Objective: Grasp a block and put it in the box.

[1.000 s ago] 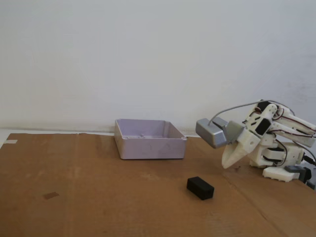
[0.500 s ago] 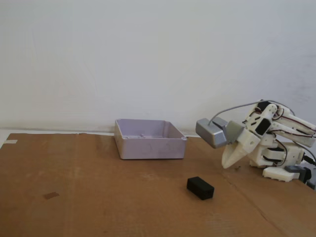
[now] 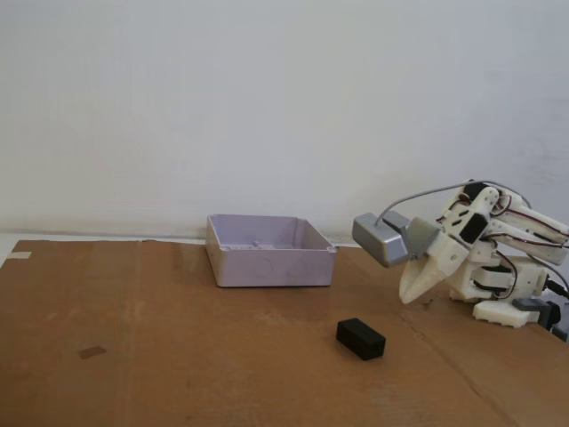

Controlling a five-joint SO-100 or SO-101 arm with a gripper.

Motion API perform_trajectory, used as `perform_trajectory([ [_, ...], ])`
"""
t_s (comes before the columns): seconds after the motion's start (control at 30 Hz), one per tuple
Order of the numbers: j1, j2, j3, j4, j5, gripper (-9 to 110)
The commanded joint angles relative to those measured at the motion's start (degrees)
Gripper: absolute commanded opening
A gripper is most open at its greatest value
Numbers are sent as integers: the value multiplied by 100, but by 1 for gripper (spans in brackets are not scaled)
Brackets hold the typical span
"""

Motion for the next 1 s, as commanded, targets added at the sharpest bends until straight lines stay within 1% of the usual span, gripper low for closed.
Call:
perform_trajectory([
  [0.0,26,220,193,976,18,0],
  [0.23,9,70,-88,185,18,0],
  [0.6,-9,-1301,-853,-1230,-53,0],
  [0.97,-290,-2681,-2039,-2039,-53,0],
])
